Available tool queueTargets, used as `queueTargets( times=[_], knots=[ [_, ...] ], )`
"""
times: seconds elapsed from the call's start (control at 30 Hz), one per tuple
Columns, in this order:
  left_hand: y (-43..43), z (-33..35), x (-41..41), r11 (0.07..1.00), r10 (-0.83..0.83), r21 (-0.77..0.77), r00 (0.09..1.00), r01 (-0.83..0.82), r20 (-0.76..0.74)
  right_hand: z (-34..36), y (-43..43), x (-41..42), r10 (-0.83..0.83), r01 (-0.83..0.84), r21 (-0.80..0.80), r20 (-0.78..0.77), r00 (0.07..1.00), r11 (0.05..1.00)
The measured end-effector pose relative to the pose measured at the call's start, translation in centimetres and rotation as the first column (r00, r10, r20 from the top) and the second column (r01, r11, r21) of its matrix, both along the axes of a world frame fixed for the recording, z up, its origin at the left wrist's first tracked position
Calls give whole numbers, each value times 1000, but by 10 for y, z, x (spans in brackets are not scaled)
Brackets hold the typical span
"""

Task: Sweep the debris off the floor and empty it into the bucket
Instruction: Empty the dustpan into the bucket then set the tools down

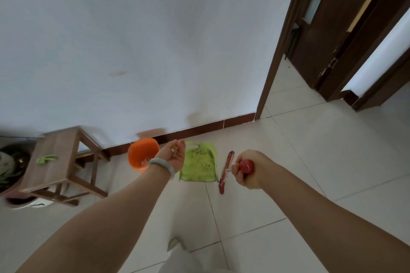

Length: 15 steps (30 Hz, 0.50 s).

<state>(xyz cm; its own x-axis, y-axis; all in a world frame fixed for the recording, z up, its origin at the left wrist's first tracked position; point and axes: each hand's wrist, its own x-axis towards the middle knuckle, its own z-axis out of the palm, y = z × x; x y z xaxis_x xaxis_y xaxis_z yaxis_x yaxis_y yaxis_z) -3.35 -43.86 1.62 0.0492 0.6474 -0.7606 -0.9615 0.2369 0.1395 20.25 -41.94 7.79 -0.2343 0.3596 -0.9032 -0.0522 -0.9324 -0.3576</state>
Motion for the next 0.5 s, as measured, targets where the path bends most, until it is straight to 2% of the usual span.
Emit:
queueTargets(
  times=[0.27, 0.5],
  knots=[
    [52, -7, -36, 990, 107, -87, 993, -111, -48, 4, 61, -60, -6, 6, 0, -72, 997, 1000],
    [118, -33, -100, 989, -7, -146, 993, -10, -117, -3, 131, -140, -80, 78, -31, -42, 996, 996]
  ],
)
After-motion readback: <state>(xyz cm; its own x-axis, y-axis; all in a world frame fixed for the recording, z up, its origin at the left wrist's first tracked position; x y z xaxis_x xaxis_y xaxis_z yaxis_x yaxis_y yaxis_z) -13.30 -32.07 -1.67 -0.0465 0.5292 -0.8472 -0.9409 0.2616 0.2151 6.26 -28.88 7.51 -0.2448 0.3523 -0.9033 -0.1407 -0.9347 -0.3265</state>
